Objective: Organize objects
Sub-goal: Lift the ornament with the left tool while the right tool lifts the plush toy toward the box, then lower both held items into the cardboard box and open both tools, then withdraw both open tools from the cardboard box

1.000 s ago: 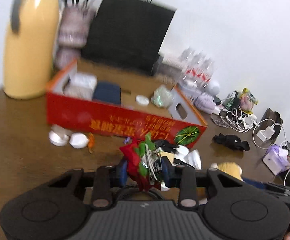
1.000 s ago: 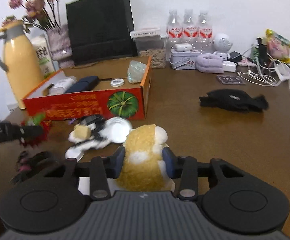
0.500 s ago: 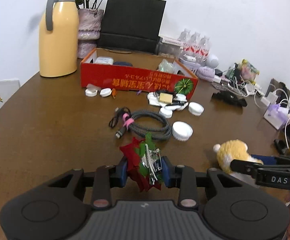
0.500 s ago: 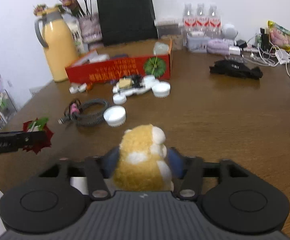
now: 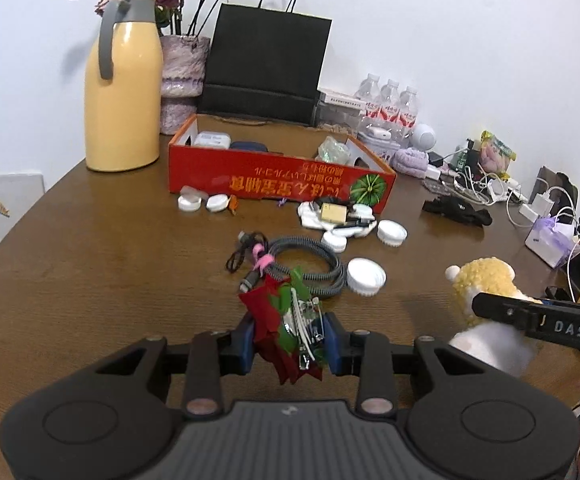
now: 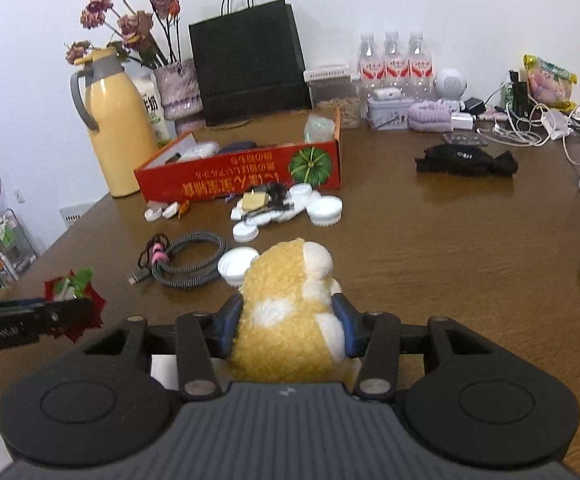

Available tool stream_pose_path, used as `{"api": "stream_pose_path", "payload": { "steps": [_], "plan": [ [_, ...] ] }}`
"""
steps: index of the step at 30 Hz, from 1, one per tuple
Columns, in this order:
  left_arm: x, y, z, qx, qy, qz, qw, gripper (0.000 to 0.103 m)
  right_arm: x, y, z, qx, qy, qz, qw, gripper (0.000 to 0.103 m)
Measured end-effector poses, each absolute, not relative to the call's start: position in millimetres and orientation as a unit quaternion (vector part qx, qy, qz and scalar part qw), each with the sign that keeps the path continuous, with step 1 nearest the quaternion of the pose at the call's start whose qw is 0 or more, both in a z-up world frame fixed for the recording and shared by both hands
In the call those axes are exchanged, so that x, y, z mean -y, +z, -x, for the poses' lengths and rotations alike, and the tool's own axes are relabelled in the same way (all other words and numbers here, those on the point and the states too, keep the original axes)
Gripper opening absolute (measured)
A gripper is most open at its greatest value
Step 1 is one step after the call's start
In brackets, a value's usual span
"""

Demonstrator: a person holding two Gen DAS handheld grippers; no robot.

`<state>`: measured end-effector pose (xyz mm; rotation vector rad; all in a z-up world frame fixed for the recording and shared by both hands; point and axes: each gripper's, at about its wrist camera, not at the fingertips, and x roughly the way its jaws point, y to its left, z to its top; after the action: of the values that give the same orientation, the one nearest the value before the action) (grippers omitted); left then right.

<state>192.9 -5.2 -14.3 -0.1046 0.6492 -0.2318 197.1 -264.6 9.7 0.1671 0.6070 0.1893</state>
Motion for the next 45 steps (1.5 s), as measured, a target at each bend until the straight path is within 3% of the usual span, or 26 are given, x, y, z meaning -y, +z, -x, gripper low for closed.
{"api": "stream_pose_path", "payload": {
  "steps": [7, 15, 27, 28, 29, 31, 34, 36, 45],
  "plan": [
    [1, 12, -258, -0.283, -0.138, 0.06, 0.947, 0.032, 270, 40, -254, -0.255, 0.113, -0.097, 0.955, 0.048],
    [17, 46, -399, -0.29, -0.164, 0.053, 0.941, 0.032, 276, 74, -399, -0.25, 0.126, -0.142, 0.949, 0.048],
    [67, 8, -601, -0.403, -0.122, 0.042, 0.906, 0.033, 222, 15, -558, -0.352, -0.005, -0.056, 0.934, 0.05],
    [72, 2, -612, -0.41, -0.114, 0.035, 0.904, 0.033, 219, 10, -563, -0.36, -0.008, -0.052, 0.931, 0.052],
    [77, -3, -623, -0.413, -0.108, 0.029, 0.904, 0.034, 217, 7, -564, -0.361, -0.01, -0.049, 0.931, 0.067],
    [79, -14, -641, -0.415, -0.098, 0.031, 0.904, 0.041, 218, 8, -561, -0.347, 0.0, -0.055, 0.936, 0.086],
    [76, -20, -650, -0.427, -0.091, 0.025, 0.899, 0.045, 221, 20, -553, -0.327, 0.01, -0.062, 0.943, 0.098],
    [68, -16, -646, -0.418, -0.103, 0.033, 0.902, 0.061, 226, 31, -547, -0.312, 0.017, -0.061, 0.948, 0.1],
    [37, 27, -590, -0.386, -0.069, 0.023, 0.92, 0.065, 251, 61, -516, -0.302, 0.03, -0.096, 0.948, 0.1]
  ]
}}
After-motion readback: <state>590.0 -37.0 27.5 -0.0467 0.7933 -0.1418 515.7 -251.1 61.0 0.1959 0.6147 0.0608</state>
